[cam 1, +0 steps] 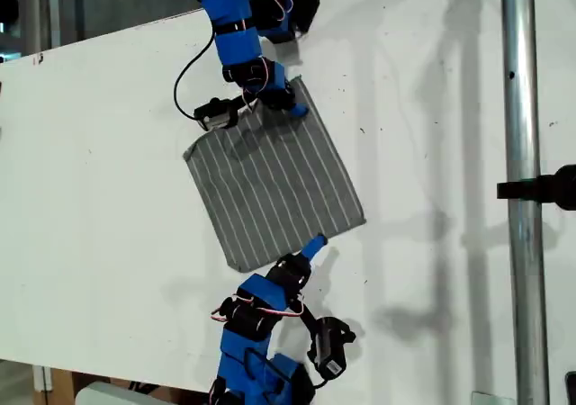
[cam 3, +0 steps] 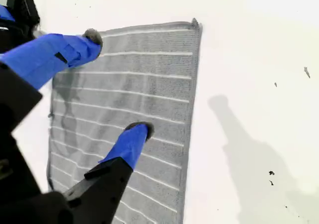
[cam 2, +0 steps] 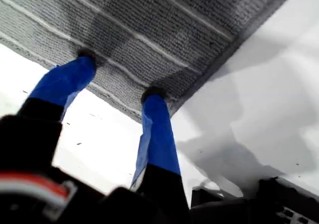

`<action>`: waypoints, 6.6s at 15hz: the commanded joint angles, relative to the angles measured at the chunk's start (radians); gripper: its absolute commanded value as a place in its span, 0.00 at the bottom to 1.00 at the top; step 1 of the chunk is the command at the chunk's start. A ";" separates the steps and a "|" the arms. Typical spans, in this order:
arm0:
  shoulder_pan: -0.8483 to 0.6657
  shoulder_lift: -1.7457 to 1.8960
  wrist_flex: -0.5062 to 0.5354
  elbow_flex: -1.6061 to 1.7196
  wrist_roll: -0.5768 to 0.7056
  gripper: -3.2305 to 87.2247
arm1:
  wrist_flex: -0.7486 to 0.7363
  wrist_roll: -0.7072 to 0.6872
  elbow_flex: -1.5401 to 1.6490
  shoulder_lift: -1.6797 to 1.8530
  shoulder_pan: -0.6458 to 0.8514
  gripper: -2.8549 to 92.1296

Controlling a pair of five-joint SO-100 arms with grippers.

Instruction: Grasp corners of a towel and fold twice.

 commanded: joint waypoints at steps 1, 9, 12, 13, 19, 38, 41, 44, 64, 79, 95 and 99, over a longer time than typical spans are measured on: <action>-0.003 0.006 0.017 -0.054 -0.017 0.35 | -0.064 -0.017 -0.035 0.002 -0.028 0.24; -0.011 -0.012 0.031 -0.072 -0.023 0.35 | 0.209 0.086 -0.132 0.196 -0.071 0.31; -0.015 -0.025 0.032 -0.087 -0.011 0.35 | 0.222 0.103 -0.041 0.302 -0.077 0.30; -0.015 -0.026 0.034 -0.091 -0.011 0.35 | 0.158 0.120 0.008 0.281 -0.083 0.29; 0.003 -0.031 0.040 -0.083 -0.028 0.36 | -0.069 0.115 -0.127 -0.313 -0.077 0.30; -0.038 -0.509 -0.009 -0.407 -0.028 0.36 | -0.114 0.112 -0.046 -0.152 -0.143 0.03; 0.017 -0.586 -0.106 -0.405 -0.071 0.36 | -0.120 0.112 -0.046 -0.155 -0.143 0.03; 0.048 -0.672 -0.209 -0.414 -0.091 0.35 | -0.124 0.112 -0.048 -0.161 -0.143 0.03; 0.169 -0.615 0.066 -0.391 -0.336 0.00 | -0.137 0.143 -0.155 -0.147 -0.219 0.03; 0.224 -0.155 -0.110 0.040 -0.350 0.00 | 0.118 0.158 -0.897 -0.489 -0.380 0.03; -0.609 0.207 0.069 0.311 0.210 0.00 | -0.155 -0.629 -0.828 -0.278 0.543 0.03; -0.729 0.230 0.066 0.291 0.301 0.00 | -0.152 -0.658 -0.877 -0.253 0.589 0.03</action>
